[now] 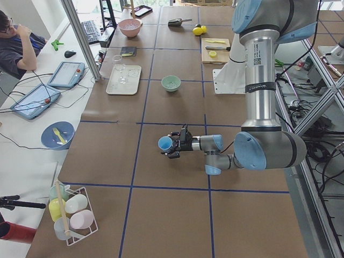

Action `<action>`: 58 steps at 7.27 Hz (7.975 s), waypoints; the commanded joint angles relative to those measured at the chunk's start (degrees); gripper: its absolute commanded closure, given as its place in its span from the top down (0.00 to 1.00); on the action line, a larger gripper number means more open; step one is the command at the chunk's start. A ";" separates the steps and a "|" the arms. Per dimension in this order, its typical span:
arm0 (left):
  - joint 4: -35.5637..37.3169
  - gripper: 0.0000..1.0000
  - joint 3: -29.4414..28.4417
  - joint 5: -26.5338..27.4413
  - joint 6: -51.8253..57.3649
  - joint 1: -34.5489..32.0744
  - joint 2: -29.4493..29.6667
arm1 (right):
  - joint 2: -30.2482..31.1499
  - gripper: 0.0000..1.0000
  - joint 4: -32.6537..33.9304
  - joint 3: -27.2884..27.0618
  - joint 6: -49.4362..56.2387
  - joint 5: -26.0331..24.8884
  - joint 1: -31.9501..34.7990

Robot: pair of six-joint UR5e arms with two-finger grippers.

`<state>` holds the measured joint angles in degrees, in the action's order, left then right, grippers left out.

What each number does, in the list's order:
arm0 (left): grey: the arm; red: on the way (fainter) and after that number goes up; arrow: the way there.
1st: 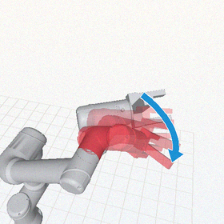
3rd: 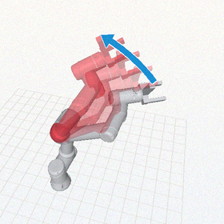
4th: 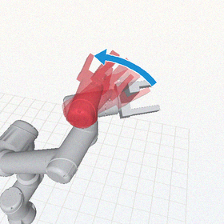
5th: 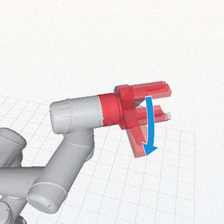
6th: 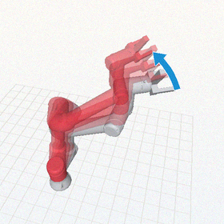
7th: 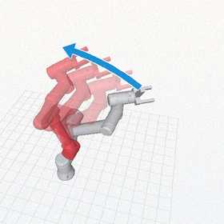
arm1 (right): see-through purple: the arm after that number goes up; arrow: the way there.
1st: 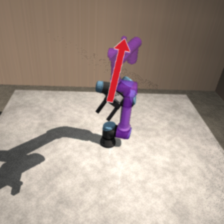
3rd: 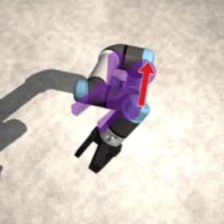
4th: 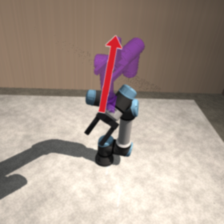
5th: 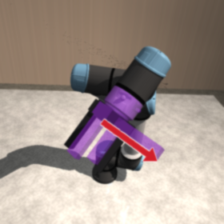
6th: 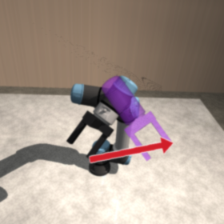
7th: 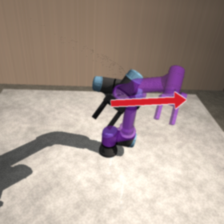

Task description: Pour ice into bowl

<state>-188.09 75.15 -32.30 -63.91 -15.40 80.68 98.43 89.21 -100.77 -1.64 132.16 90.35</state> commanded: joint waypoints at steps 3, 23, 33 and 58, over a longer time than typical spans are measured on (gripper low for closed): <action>-0.69 1.00 2.81 1.71 2.21 1.42 -0.08 | 0.00 1.00 0.00 0.05 -0.03 0.02 0.00; 90.00 1.00 20.49 -86.44 71.38 -72.39 11.50 | 0.00 1.00 0.00 -2.67 -0.21 0.64 0.00; 99.41 1.00 19.69 -103.05 71.38 -78.03 6.51 | -7.79 1.00 -19.51 -16.03 -32.91 7.43 -27.28; 96.51 1.00 21.62 -102.96 71.74 -77.67 6.60 | -49.77 0.00 -0.09 0.53 -68.33 -27.34 -59.18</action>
<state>-91.57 96.76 -135.26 7.81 -93.08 87.27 44.90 88.69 -93.50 -70.42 102.38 28.45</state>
